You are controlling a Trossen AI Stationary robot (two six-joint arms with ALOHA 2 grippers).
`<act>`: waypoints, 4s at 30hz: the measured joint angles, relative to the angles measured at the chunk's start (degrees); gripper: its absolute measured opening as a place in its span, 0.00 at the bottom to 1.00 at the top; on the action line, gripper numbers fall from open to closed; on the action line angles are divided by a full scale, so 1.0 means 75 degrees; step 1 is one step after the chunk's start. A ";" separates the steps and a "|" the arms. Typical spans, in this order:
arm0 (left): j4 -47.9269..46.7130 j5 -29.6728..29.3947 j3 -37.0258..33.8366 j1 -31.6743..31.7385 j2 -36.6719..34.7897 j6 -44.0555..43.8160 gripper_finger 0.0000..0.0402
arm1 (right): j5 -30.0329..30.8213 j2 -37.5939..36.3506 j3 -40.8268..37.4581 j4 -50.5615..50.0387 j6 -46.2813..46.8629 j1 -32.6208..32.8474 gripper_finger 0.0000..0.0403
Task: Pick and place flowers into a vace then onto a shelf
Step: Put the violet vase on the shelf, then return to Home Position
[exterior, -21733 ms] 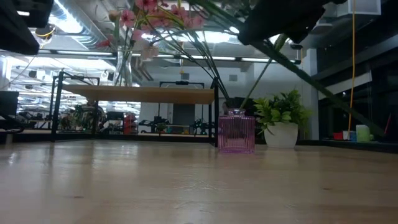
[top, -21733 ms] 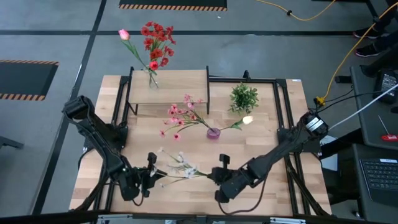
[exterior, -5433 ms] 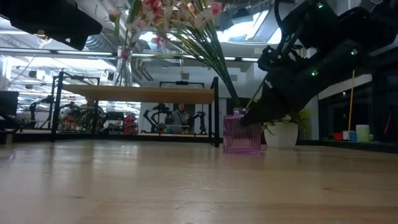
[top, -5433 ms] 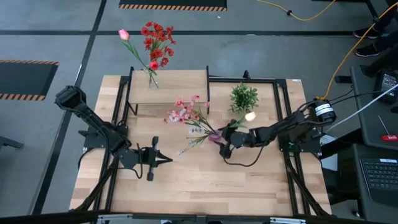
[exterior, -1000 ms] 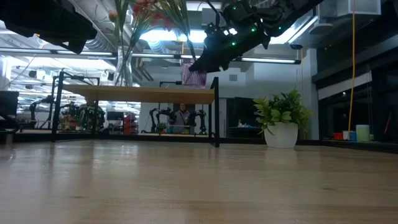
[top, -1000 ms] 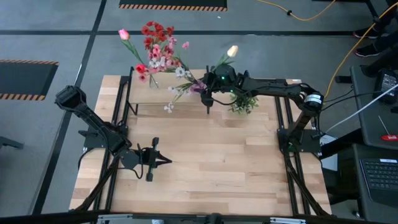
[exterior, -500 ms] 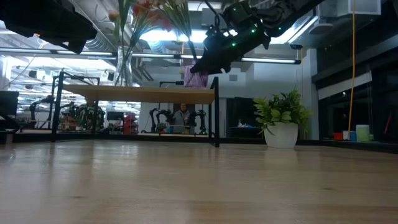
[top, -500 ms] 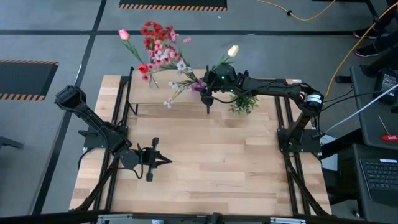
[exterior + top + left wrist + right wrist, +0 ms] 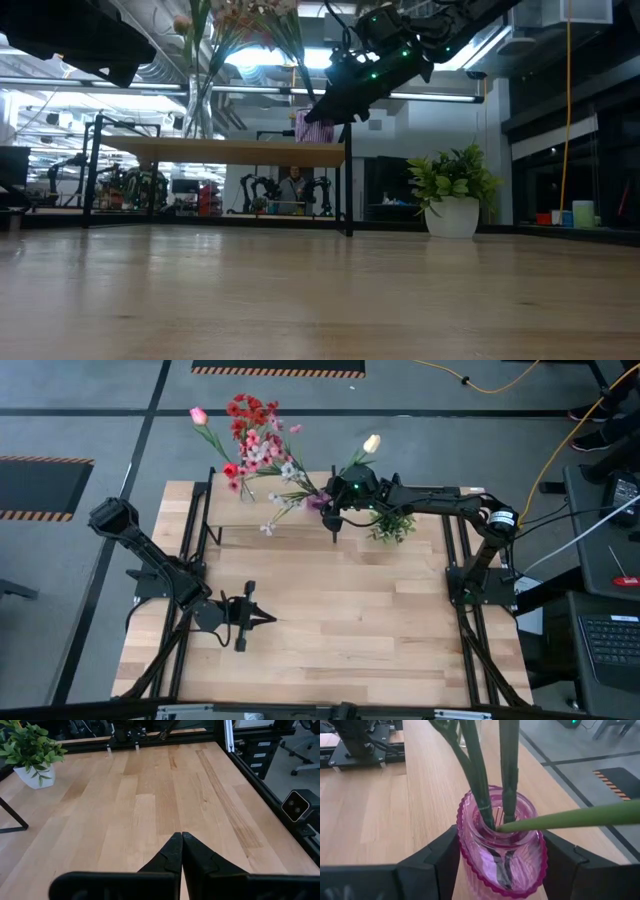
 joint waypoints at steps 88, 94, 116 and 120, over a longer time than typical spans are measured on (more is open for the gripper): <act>-0.0070 0.0009 0.0000 -0.0001 0.0000 -0.0009 0.00 | 0.0401 -0.0821 -0.0015 -0.1649 -0.0976 0.0296 0.81; -0.0066 0.0009 -0.0001 0.0000 0.0000 -0.0015 0.01 | 0.0498 -0.0894 -0.0015 -0.1871 -0.0979 0.0341 0.81; -0.0058 0.0009 -0.0003 0.0002 0.0000 -0.0007 0.01 | 0.1258 -0.1920 -0.0012 -0.3831 -0.0398 0.1027 0.64; -0.0061 0.0013 -0.0003 0.0001 -0.0025 0.0166 0.01 | 0.2023 -0.1949 -0.0012 -0.4078 -0.0359 0.1374 0.44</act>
